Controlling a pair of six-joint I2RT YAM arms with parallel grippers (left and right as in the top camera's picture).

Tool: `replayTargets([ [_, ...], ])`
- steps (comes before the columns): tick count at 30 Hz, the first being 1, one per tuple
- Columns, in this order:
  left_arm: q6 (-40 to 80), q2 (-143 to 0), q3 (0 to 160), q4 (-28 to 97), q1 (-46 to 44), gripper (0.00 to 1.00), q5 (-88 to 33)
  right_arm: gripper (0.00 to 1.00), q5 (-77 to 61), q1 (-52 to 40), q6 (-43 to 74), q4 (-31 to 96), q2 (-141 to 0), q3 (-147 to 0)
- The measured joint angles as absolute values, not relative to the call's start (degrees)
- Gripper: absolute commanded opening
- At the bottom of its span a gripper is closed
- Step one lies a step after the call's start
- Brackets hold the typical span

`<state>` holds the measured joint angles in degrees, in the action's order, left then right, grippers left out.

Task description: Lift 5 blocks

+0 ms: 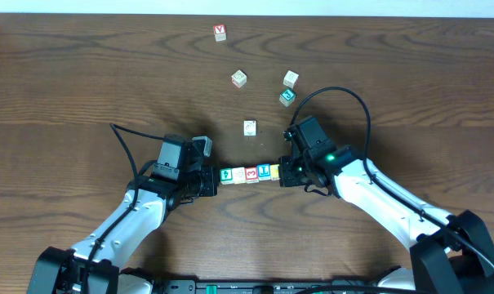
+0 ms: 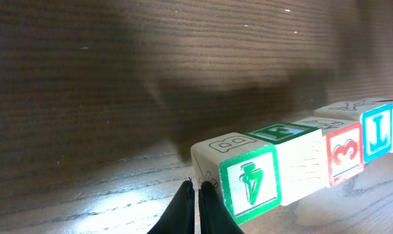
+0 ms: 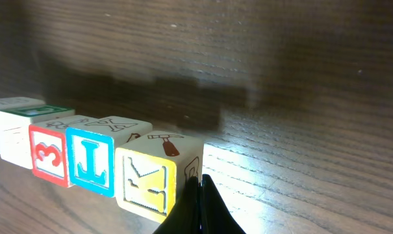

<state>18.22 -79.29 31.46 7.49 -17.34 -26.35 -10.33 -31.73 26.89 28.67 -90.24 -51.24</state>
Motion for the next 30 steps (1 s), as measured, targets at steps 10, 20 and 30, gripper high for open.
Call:
replayTargets([
  [10,18.31,-79.29,31.48,7.51,-17.34,0.07,-26.33,0.01,-10.44,-31.73,26.5,28.86,-89.95,-51.24],
  [20,19.53,-79.29,31.57,7.51,-17.34,0.07,-26.33,0.01,-10.5,-31.73,26.5,28.88,-89.95,-51.24],
  [30,19.55,-77.21,31.64,7.99,-17.34,0.07,-26.15,0.01,-10.44,-31.66,26.5,28.91,-89.41,-51.22],
])
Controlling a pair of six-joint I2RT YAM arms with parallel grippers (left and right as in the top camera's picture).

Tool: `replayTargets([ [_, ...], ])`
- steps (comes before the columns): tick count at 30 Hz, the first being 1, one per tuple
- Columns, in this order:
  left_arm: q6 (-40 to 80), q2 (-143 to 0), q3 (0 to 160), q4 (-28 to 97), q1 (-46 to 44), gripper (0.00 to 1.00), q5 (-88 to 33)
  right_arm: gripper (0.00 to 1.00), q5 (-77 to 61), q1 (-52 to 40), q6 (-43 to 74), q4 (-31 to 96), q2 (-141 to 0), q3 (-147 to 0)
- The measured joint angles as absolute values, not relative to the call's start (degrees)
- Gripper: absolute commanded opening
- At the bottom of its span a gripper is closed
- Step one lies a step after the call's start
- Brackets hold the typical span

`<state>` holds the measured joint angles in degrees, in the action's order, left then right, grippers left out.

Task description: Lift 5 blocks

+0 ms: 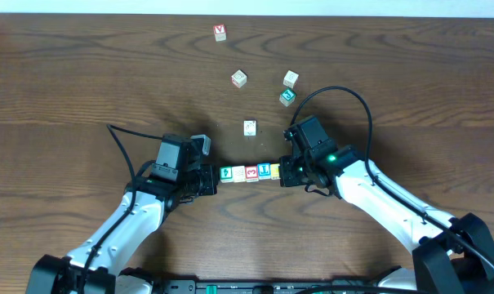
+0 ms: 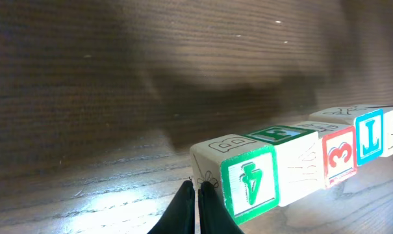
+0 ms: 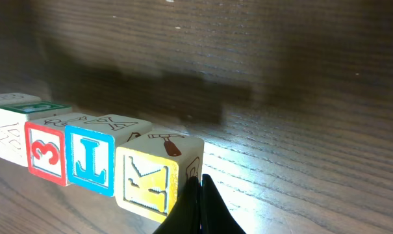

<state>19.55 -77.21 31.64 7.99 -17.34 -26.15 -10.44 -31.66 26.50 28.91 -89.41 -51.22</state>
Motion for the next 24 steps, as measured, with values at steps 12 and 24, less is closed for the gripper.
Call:
replayTargets([
  [12,20.82,-76.82,31.64,8.38,-17.34,0.07,-25.67,0.01,-10.74,-31.66,26.46,28.88,-85.76,-51.24],
  [24,21.04,-74.63,31.64,8.4,-17.34,0.07,-25.28,0.01,-10.61,-31.66,26.24,28.93,-85.76,-51.24],
])
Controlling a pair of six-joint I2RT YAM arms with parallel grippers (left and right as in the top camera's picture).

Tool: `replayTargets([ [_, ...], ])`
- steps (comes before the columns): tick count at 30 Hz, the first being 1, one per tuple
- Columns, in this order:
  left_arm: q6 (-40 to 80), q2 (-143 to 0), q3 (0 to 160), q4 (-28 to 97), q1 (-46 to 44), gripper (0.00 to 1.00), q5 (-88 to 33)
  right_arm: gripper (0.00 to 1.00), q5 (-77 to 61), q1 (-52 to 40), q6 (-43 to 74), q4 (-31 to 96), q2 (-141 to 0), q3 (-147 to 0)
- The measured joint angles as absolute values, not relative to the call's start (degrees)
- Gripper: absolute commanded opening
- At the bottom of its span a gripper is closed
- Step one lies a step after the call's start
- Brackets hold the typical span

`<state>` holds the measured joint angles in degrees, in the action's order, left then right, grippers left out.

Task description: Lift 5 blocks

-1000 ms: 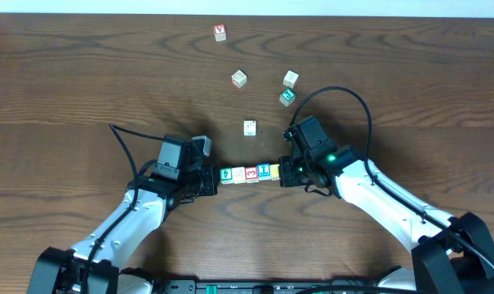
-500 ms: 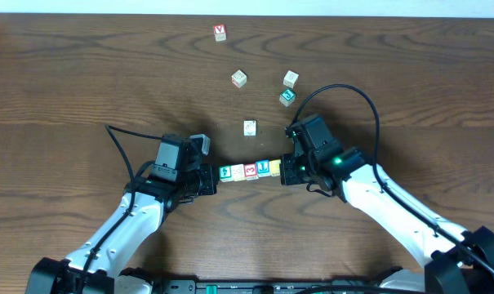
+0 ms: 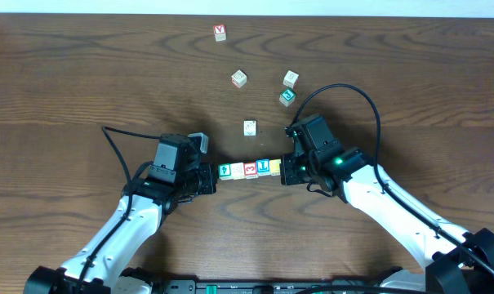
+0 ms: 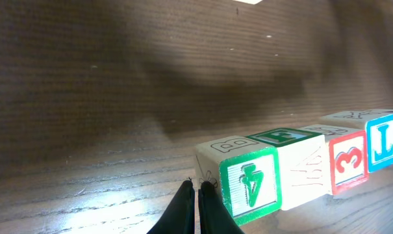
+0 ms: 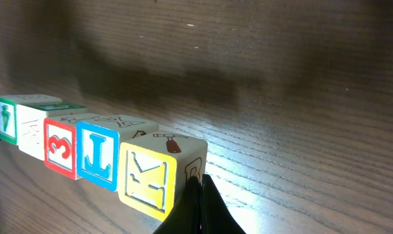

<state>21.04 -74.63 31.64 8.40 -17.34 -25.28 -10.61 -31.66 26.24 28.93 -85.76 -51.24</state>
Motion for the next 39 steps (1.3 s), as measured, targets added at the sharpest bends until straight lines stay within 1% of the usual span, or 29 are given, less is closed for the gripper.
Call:
replayTargets([
  [39,22.13,-72.07,31.64,8.4,-17.34,0.07,-26.68,0.01,-9.37,-31.66,25.41,30.74,-85.76,-51.24],
])
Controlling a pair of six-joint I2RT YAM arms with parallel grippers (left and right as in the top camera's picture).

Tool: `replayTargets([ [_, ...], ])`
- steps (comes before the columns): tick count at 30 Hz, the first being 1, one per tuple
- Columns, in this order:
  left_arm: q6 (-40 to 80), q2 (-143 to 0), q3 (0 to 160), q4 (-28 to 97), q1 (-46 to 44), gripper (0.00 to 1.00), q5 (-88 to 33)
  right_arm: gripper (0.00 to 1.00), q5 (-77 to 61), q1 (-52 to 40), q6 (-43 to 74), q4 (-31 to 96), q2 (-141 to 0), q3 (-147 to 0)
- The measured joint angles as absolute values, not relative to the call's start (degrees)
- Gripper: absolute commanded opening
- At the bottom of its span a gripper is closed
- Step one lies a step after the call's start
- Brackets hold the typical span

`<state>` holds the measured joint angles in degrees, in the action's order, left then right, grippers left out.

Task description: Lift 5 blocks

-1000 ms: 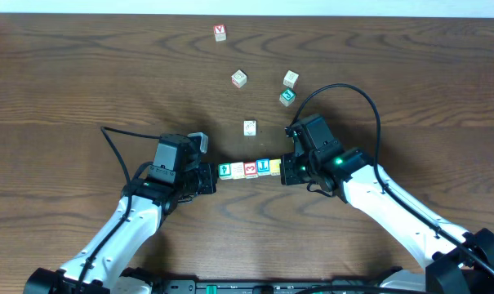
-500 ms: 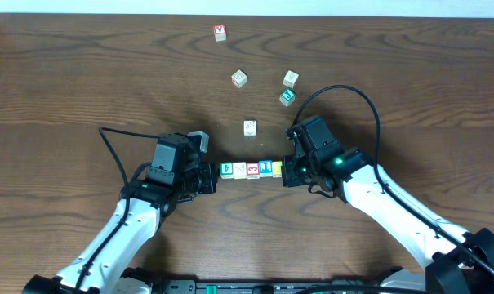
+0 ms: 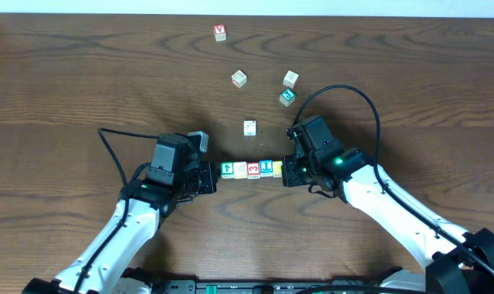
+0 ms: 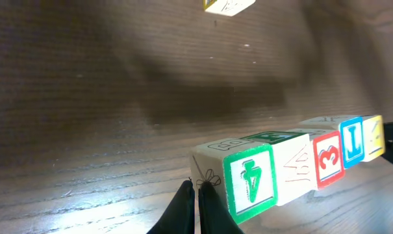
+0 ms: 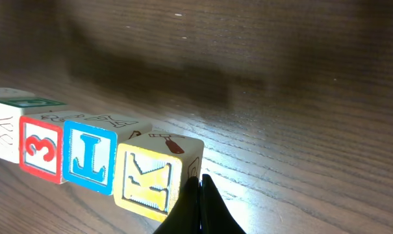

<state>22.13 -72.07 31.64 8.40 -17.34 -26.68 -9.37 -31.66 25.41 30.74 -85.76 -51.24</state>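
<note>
Five blocks form one tight row: green "4" block, plain pale block, red "3" block, blue block, yellow "K" block. My left gripper is shut, its tip pressed on the green block's outer end. The right gripper is shut and pressed on the yellow block's outer end. The row looks pinched between them, a little above the table, its shadow lying apart behind it.
Loose blocks lie further back on the wooden table: a red-lettered block, two pale blocks, a teal block, and a white block just behind the row, seen as a pale block in the left wrist view.
Both shut grippers still press the row's ends. The table looks farther off in the wrist views, and a loose block has come into the top of the left wrist view.
The row of five blocks was squeezed between my two shut grippers, low at the table. At each later moment it stood slightly further back in the overhead view, with its shadow drawing away from it. The pinch has held throughout.
</note>
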Motion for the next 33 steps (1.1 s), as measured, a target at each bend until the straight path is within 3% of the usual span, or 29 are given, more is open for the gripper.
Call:
replayTargets([
  [33,22.33,-69.6,32.82,8.4,-17.34,0.07,-26.63,0.01,-9.45,-31.66,25.41,31.73,-85.76,-51.33],
])
